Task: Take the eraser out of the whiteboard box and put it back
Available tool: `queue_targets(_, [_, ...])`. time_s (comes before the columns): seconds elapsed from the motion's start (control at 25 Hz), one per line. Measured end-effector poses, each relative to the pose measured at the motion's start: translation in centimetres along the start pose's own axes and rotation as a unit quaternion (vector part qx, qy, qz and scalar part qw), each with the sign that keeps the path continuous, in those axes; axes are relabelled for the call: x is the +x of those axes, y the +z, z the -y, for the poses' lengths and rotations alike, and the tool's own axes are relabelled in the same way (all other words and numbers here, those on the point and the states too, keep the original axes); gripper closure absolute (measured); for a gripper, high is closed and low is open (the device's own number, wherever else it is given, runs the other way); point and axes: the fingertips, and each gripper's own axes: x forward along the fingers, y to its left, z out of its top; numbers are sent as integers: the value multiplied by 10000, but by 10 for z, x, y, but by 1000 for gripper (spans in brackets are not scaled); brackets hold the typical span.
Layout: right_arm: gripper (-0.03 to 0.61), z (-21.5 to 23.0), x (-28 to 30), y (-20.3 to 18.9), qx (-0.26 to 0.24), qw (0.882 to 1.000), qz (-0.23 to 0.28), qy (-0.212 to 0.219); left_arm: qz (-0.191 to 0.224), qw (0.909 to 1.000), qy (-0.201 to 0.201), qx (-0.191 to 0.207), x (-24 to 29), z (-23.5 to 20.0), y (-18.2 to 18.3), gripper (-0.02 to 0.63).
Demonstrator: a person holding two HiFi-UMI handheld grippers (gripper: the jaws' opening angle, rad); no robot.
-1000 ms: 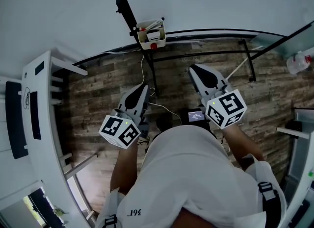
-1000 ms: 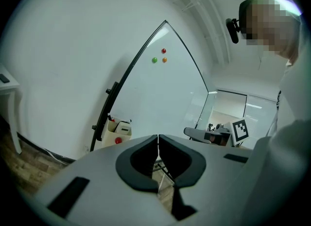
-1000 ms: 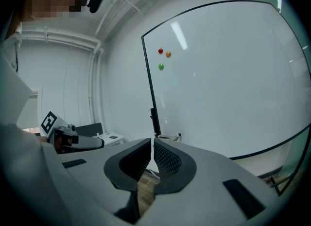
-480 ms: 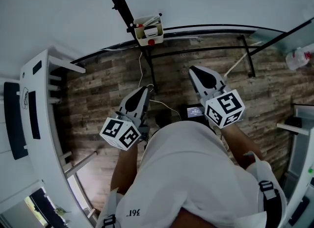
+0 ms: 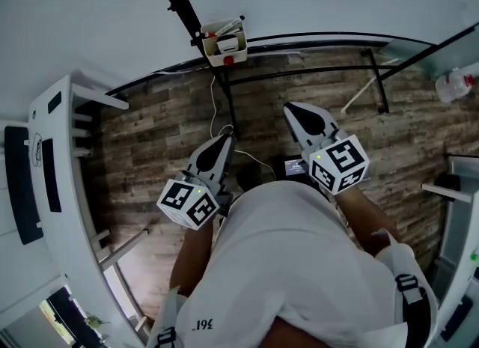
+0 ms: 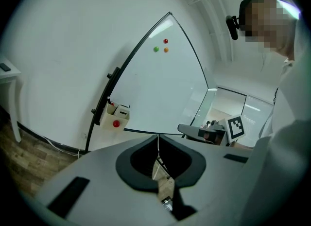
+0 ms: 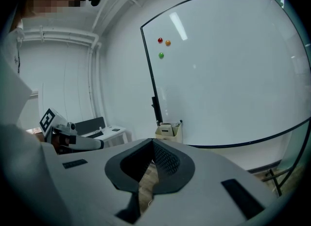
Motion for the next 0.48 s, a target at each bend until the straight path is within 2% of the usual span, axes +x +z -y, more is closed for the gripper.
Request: queue_targets(0.48, [554, -2, 0, -8, 9, 10000, -95, 13, -69, 9999, -46, -63, 0, 2, -6, 603])
